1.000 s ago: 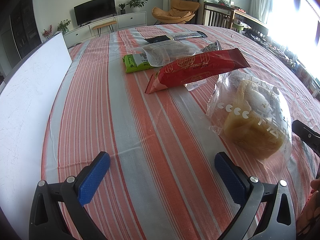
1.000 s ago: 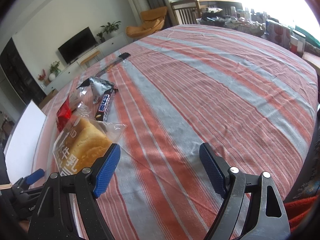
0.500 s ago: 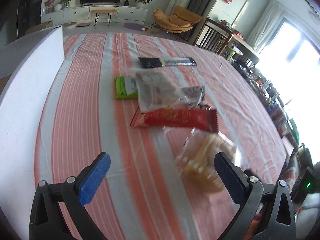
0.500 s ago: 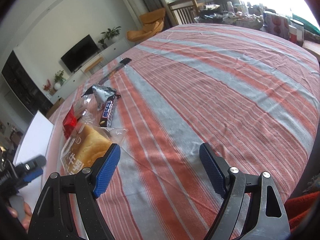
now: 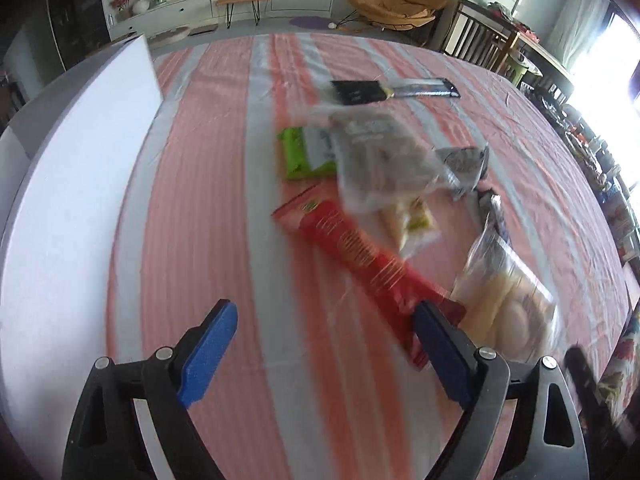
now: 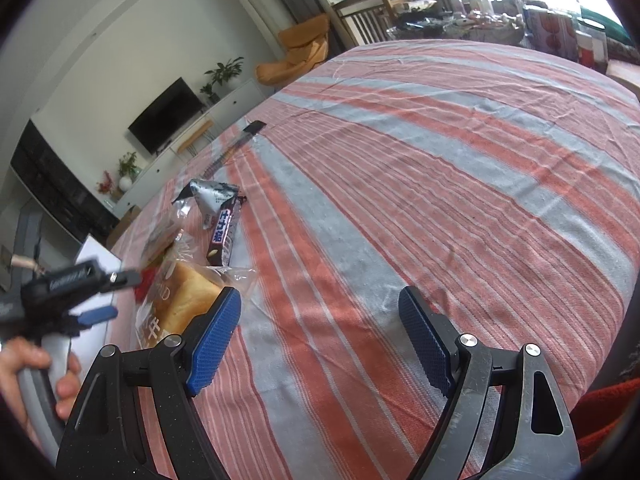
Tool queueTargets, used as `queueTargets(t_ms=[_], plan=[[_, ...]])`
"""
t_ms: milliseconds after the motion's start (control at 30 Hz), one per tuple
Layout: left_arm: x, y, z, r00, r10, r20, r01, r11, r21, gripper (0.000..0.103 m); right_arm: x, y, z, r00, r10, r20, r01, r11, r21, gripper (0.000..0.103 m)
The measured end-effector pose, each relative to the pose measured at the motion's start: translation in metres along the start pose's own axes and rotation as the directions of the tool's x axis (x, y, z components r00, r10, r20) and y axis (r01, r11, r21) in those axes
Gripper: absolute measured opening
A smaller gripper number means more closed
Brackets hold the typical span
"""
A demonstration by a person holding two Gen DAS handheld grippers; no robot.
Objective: Organize snacks
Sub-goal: 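Grasp the red wafer bar with the left tool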
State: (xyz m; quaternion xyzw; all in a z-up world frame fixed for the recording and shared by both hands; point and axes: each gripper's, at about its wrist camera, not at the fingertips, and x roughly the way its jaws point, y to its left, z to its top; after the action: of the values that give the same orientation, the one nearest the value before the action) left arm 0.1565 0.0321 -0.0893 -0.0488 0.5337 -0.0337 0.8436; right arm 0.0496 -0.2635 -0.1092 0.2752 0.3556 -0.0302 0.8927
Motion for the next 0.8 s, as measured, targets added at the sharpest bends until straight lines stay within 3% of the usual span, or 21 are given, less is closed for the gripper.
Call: queueTargets(t_ms=[67,167,300,400,467,567,700,800], plan=[[-0.009,0.019,-0.015,1.0,-0.02,-0.011,0.02,0.999,-0.032,0.09,0.001,0.0,0.001,1.0,-0.008,0.006,0.008,1.0,0.019,0.084],[-0.024,0.031,-0.015,0.997,-0.073,0.032,0.075,0.994,-0.083,0.09,0.001,0.001,0.001,1.0,-0.024,0.016,0.023,0.999,0.043,0.084],[-0.021,0.018,0.012,0.994,-0.091,0.067,0.098,0.99,-0.099,0.09,0.001,0.002,0.001,1.0,-0.023,0.015,0.023,0.999,0.039,0.084],[0.002,-0.004,0.038,0.993,-0.118,0.032,0.121,0.987,-0.101,0.09,-0.001,-0.001,0.001,1.0,-0.002,0.01,0.002,0.999,0.047,0.084],[0.021,-0.018,0.048,0.996,-0.084,-0.001,0.083,0.993,-0.085,0.09,-0.002,-0.005,0.001,1.0,0.019,0.009,-0.019,0.998,0.066,0.084],[0.035,-0.023,0.043,0.998,0.053,-0.031,-0.054,0.998,-0.023,0.09,-0.004,-0.011,0.001,0.999,0.051,0.01,-0.052,0.994,0.093,0.084],[0.023,-0.004,0.019,0.998,0.061,-0.021,-0.061,0.998,0.008,0.09,-0.005,-0.014,0.002,0.998,0.067,0.013,-0.068,0.993,0.101,0.084],[0.017,0.007,0.021,0.999,0.045,-0.011,-0.045,0.999,-0.001,0.09,-0.004,-0.013,0.002,0.998,0.057,0.022,-0.06,0.991,0.12,0.084]])
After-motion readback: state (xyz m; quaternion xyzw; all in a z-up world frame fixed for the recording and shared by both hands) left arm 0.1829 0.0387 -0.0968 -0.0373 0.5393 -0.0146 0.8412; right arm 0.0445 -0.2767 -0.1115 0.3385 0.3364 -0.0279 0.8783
